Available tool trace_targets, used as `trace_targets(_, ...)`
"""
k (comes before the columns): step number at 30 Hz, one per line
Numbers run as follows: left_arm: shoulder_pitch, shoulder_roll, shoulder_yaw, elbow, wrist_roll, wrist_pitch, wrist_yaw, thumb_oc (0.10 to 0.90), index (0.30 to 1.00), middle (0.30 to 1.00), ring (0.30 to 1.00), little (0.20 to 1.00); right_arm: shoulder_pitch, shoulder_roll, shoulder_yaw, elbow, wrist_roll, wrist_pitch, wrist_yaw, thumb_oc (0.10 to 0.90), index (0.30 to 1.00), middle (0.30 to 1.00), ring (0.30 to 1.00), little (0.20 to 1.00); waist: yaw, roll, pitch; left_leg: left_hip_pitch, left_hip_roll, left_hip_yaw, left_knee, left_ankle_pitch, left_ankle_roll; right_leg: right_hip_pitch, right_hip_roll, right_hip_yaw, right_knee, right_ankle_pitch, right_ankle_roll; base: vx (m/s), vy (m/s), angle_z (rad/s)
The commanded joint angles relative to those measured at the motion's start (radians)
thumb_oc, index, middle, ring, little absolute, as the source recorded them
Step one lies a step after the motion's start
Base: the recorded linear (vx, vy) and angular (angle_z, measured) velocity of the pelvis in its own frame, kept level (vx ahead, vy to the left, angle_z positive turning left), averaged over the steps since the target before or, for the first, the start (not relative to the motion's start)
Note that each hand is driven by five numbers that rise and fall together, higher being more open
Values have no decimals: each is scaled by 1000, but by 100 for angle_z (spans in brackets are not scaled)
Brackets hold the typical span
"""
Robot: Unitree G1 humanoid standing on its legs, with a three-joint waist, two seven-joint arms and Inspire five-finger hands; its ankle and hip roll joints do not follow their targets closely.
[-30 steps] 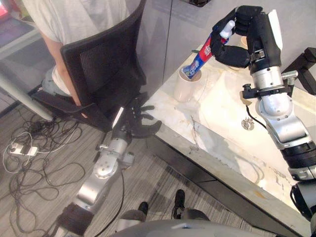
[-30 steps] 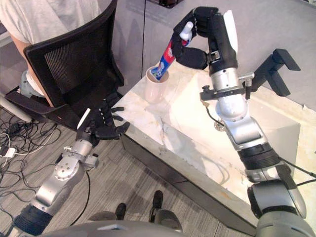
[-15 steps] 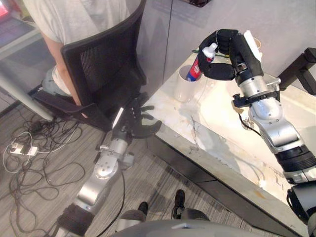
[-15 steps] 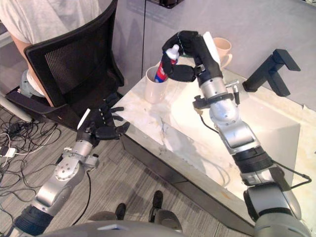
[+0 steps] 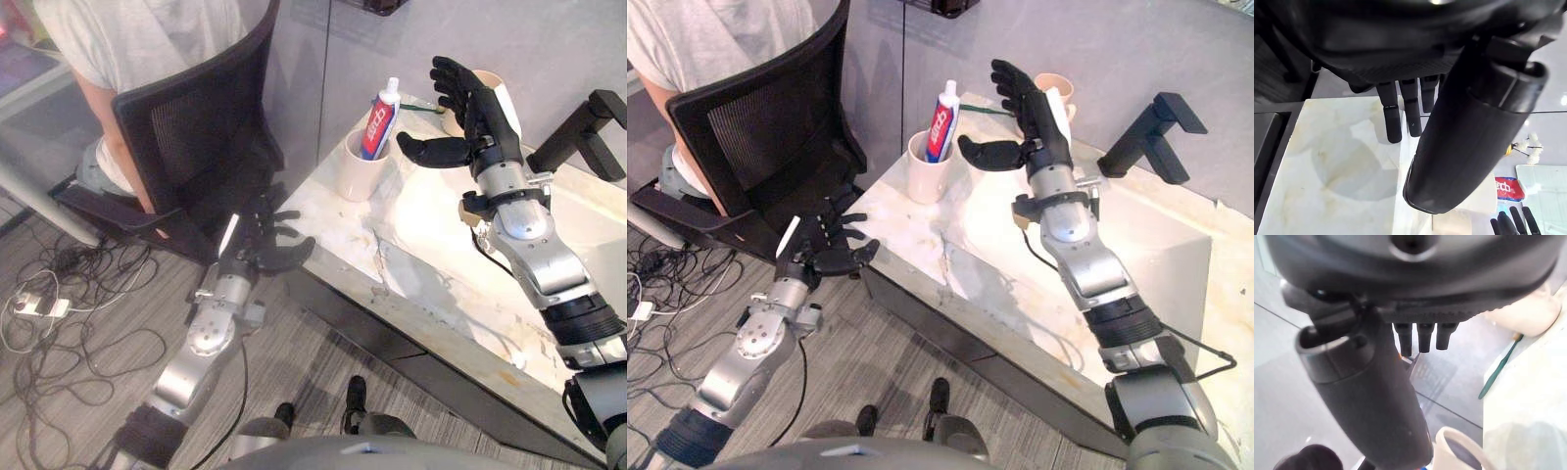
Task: Organize the bathroom.
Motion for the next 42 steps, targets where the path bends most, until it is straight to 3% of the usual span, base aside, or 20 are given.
trace_targets(1, -14, 18, 0, 49, 76, -41, 98, 800, 900, 900, 900, 900, -84, -3, -141, -45, 49, -85, -109, 800, 900, 900, 900, 900, -19, -48, -74, -42, -75, 110, 84, -88, 47, 50, 19, 4, -2, -90, 76, -58, 40, -12)
trace_targets(8, -13, 16, 42, 95, 93, -43, 187, 800, 900, 900, 900, 900, -28, -13, -221, -141, 78, -133, -181, 800, 900, 900, 900, 900, -41, -49, -70, -35, -78, 118, 73, -91, 53, 25, 15, 22, 6, -74, 85, -95, 51, -15)
trace_targets(11, -10, 15, 91, 157, 102, -85, 226, 800, 900, 900, 900, 900, 51, -40, -313, -249, 69, -174, -248, 800, 900, 900, 900, 900, -74, -48, -61, -25, -77, 131, 62, -92, 55, -12, 8, 42, 21, -49, 101, -133, 72, -27)
trace_targets(16, -3, 21, 162, 222, 134, -128, 281, 800, 900, 900, 900, 900, 199, -63, -463, -303, -2, -268, -379, 800, 900, 900, 900, 900, -120, -47, -43, -6, -69, 155, 44, -96, 55, -72, -11, 46, 47, -10, 130, -113, 67, -35)
trace_targets(18, 14, 16, 203, 281, 101, -152, 289, 800, 900, 900, 900, 900, 316, -53, -583, -293, -10, -349, -475, 800, 900, 900, 900, 900, -152, -46, -33, 3, -68, 168, 30, -92, 56, -102, -15, 51, 64, 7, 142, -114, 89, -21)
trace_targets(19, 17, 16, 209, 291, 89, -152, 291, 800, 900, 900, 900, 900, 341, -47, -606, -293, -2, -357, -510, 800, 900, 900, 900, 900, -156, -46, -32, 5, -68, 173, 26, -91, 57, -108, -16, 51, 70, 9, 143, -120, 70, -28)
trace_targets(20, 33, 12, 235, 329, 94, -169, 309, 800, 900, 900, 900, 900, 388, -26, -659, -264, 34, -396, -569, 800, 900, 900, 900, 900, -162, -49, -27, 7, -66, 191, 17, -88, 55, -117, -27, 22, 87, 17, 147, -94, 43, -33)
trace_targets(22, 51, 18, 280, 356, 77, -172, 331, 800, 900, 900, 900, 900, 452, 10, -718, -199, 20, -409, -628, 800, 900, 900, 900, 900, -168, -46, -21, 21, -54, 221, 1, -94, 52, -120, -43, -26, 109, 22, 158, -74, 45, -63)
trace_targets(24, 60, 19, 307, 374, 57, -175, 346, 800, 900, 900, 900, 900, 482, 26, -746, -163, 19, -404, -647, 800, 900, 900, 900, 900, -172, -48, -17, 24, -48, 243, -1, -95, 50, -123, -57, -57, 122, 30, 164, -88, 31, -80)
trace_targets(25, 71, 16, 365, 420, 39, -191, 384, 800, 900, 900, 900, 900, 532, 46, -798, -70, 52, -397, -665, 800, 900, 900, 900, 900, -177, -50, -12, 22, -36, 290, -2, -93, 43, -119, -81, -109, 141, 32, 172, -121, 22, -83)
trace_targets(27, 73, 16, 385, 441, 37, -195, 401, 800, 900, 900, 900, 900, 551, 54, -821, -14, 68, -397, -666, 800, 900, 900, 900, 900, -177, -51, -11, 17, -31, 309, -2, -89, 42, -114, -91, -130, 152, 28, 174, -102, -1, -68)
trace_targets(29, 79, 6, 423, 494, 7, -200, 421, 800, 900, 900, 900, 900, 603, 88, -853, 103, 83, -401, -671, 800, 900, 900, 900, 900, -175, -46, -13, 1, -15, 340, -2, -76, 41, -97, -104, -162, 180, -2, 167, -127, -57, -77)
trace_targets(32, 76, -7, 450, 554, -35, -218, 416, 800, 900, 900, 900, 900, 648, 130, -867, 200, 85, -409, -666, 800, 900, 900, 900, 900, -175, -38, -20, -16, 4, 365, -2, -63, 40, -73, -104, -177, 206, -59, 153, -103, -45, -56)
trace_targets(34, 68, -26, 467, 627, -7, -235, 447, 800, 900, 900, 900, 900, 677, 184, -850, 347, 104, -434, -634, 800, 900, 900, 900, 900, -164, -22, -32, -44, 28, 401, -2, -42, 38, -18, -99, -202, 235, -144, 137, -166, -39, -58)
trace_targets(36, 65, -33, 466, 669, -33, -232, 456, 800, 900, 900, 900, 900, 678, 220, -821, 432, 127, -452, -585, 800, 900, 900, 900, 900, -152, -22, -41, -53, 31, 420, -2, -41, 29, 24, -99, -227, 185, -165, 141, -100, -46, -69)
trace_targets(40, 61, -70, 452, 821, -73, -194, 389, 800, 900, 900, 900, 900, 694, 331, -653, 641, 165, -367, -493, 800, 900, 900, 900, 900, -140, -25, -59, -67, 21, 423, -2, -28, 13, 76, -78, -222, 46, -124, 141, -18, -52, -77)
trace_targets(42, 65, -86, 428, 883, -74, -166, 329, 800, 900, 900, 900, 900, 698, 387, -565, 736, 151, -277, -456, 800, 900, 900, 900, 900, -138, -19, -62, -63, 19, 413, -2, -29, 12, 87, -69, -212, 30, -125, 136, 12, -34, -42)
